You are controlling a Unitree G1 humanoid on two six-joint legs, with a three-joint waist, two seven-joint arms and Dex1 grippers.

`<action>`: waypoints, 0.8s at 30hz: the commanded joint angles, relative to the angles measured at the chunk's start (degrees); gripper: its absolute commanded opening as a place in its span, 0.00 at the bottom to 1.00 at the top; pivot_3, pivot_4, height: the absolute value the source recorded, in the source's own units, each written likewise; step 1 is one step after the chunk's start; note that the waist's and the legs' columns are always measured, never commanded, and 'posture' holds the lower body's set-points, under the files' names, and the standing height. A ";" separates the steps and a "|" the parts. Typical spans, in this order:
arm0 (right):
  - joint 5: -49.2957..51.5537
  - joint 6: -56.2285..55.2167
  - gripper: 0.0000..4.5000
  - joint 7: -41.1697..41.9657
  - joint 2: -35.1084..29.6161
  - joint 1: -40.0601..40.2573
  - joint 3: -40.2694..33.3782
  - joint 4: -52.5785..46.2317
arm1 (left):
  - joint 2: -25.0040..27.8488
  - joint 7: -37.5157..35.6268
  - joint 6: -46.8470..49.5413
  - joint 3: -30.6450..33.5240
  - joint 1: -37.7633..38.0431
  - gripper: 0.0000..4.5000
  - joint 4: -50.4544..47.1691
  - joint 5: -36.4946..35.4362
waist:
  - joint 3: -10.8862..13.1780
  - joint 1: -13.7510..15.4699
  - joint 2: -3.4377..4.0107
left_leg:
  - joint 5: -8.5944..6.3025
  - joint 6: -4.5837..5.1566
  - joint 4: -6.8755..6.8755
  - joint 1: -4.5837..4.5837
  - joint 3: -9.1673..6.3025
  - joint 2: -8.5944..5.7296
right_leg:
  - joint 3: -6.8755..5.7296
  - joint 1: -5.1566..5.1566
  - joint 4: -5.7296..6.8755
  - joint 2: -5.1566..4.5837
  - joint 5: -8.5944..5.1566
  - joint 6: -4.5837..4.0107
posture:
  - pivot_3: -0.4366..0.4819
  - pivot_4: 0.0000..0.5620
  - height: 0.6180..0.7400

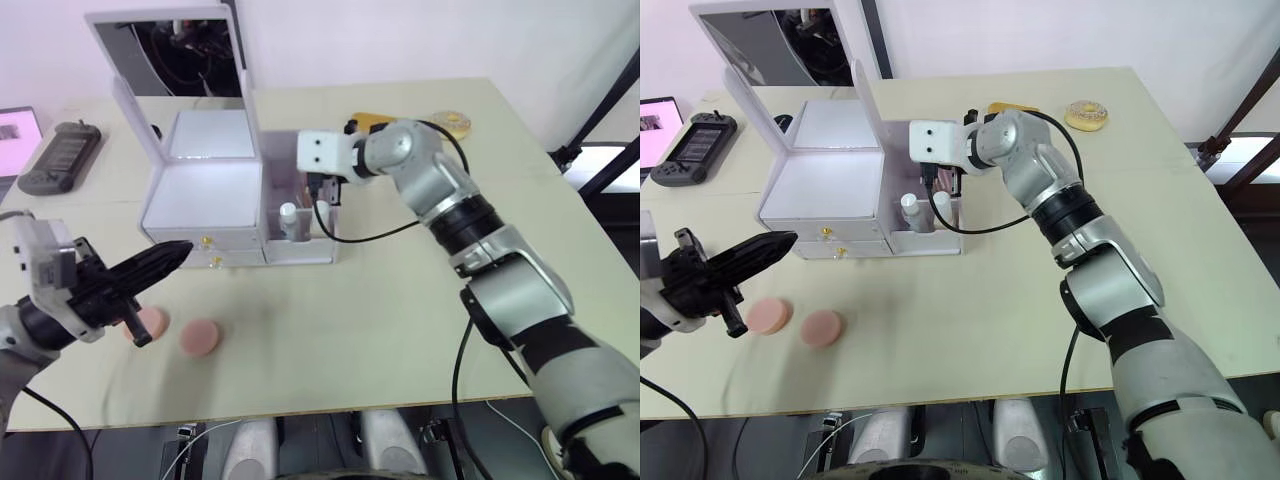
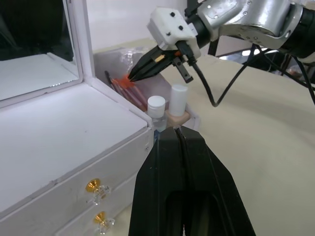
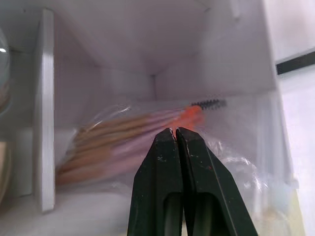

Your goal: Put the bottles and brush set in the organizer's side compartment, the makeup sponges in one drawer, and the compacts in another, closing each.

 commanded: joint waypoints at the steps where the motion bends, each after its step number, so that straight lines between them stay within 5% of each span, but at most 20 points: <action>1: -2.22 -5.07 0.02 -3.70 2.00 -4.76 0.06 8.26 | -0.01 0.35 -1.38 1.55 -0.16 0.00 -1.25 0.14 | 0.00 0.02 0.00 | 0.02 -0.03 -0.02 0.00 0.00 0.00 | 0.00 0.00 0.00 0.00 0.00 0.00 | 0.48 0.27 1.00; 7: -3.36 -11.31 0.02 -5.91 4.54 -9.02 -0.94 19.08 | 0.04 0.59 -1.55 1.19 -0.03 0.00 -1.33 0.42 | 0.00 0.01 0.00 | 0.03 -0.05 -0.02 0.00 -0.02 0.00 | 0.00 0.00 0.01 0.00 0.00 -0.01 | 0.48 0.27 1.00; 16: -1.39 -10.67 0.02 4.01 1.83 -15.67 -4.09 15.75 | 0.06 0.17 -1.91 0.47 -0.70 0.00 -0.19 0.97 | 0.01 -0.11 0.02 | 0.03 -0.05 -0.04 0.00 -0.02 0.00 | 0.00 -0.04 0.10 0.00 0.00 0.00 | 0.48 0.27 1.00; 24: -6.76 -12.17 0.02 -0.88 4.87 -16.50 -0.87 24.48 | -0.50 -0.04 -2.74 1.36 0.38 0.00 -0.04 2.02 | 0.01 -0.14 0.01 | 0.04 -0.06 -0.12 0.29 -0.01 0.00 | 0.02 0.01 0.39 0.02 -0.02 -0.03 | 0.48 0.27 1.00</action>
